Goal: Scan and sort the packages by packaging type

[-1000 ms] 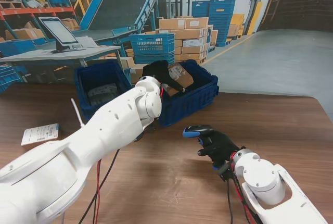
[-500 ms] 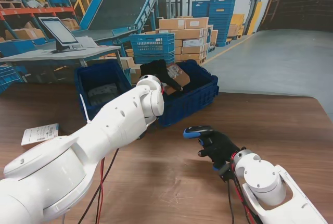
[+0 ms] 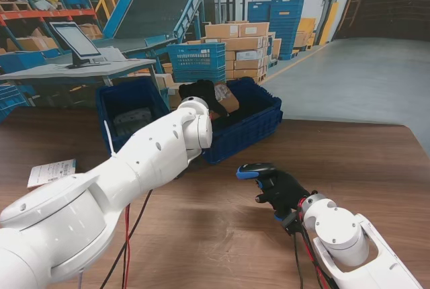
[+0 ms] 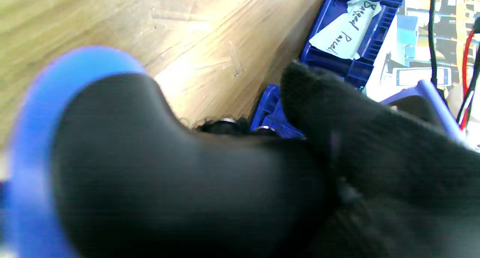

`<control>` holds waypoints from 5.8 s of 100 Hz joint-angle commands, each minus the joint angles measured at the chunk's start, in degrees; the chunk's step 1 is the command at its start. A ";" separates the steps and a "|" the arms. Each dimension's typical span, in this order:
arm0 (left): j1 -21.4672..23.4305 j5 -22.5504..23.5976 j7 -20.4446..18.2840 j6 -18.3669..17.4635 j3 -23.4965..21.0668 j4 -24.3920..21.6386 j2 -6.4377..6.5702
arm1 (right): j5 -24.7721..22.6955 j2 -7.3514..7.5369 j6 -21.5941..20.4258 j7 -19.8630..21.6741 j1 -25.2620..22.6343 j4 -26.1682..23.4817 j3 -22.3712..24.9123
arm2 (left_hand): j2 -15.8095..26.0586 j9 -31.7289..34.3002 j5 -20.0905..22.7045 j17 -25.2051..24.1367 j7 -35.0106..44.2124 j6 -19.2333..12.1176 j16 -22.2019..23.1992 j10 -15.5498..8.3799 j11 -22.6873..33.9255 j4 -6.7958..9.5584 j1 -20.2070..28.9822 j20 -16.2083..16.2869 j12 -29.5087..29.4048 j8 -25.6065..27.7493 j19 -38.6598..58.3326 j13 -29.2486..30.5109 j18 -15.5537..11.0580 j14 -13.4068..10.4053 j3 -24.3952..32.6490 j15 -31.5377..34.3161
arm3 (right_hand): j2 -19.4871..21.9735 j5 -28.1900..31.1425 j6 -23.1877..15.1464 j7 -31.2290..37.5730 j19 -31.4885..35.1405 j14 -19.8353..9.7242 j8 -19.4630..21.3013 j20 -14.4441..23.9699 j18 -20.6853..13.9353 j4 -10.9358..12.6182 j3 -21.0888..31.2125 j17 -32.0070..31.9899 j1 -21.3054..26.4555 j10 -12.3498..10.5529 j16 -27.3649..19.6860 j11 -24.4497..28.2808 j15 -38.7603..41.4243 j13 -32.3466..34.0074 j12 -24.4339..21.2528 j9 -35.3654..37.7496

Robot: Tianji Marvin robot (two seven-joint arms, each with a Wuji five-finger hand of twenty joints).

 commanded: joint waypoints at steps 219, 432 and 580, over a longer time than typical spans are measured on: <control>54.76 29.77 -27.41 -2.73 -53.20 -71.53 29.32 | -2.31 -1.54 -1.49 -5.27 -0.13 -3.63 -2.44 | 19.59 -5.86 0.33 -6.84 -0.78 -4.64 -9.08 0.36 -7.19 0.63 -2.74 -7.22 -4.34 0.22 -16.62 -10.32 -0.82 1.73 3.28 -5.18 | 2.43 3.40 -2.65 3.78 1.03 -1.19 2.81 0.28 -0.08 0.37 0.77 0.06 4.63 1.27 1.06 0.35 2.85 1.00 0.37 0.10; 52.44 32.26 -46.02 -36.93 -69.78 -46.46 35.13 | -1.61 -2.04 -2.03 -5.17 7.34 0.70 -8.90 | 16.49 -14.03 -8.68 -8.87 -3.55 -2.32 -11.89 0.19 -8.22 -4.06 -9.65 -11.78 -5.96 -1.60 -19.56 -16.79 -3.86 -0.78 4.91 -6.41 | 2.35 3.41 -2.65 3.76 1.04 -1.18 2.84 0.36 -0.07 0.32 0.86 0.01 4.55 1.27 1.10 0.30 2.92 1.02 0.45 0.09; 38.13 37.62 -38.50 -37.37 -60.38 -23.62 36.81 | -2.71 -1.35 0.68 -1.82 9.91 0.66 -11.53 | 12.61 -15.04 -11.67 -9.55 -4.11 -0.29 -12.20 0.79 -11.02 -5.10 -10.89 -12.52 -5.41 -2.70 -19.95 -18.19 -3.71 -0.52 8.38 -6.53 | 2.34 3.41 -2.65 3.76 0.96 -1.15 2.84 0.37 -0.09 0.32 0.90 -0.09 4.54 1.24 1.08 0.33 2.90 0.97 0.48 0.09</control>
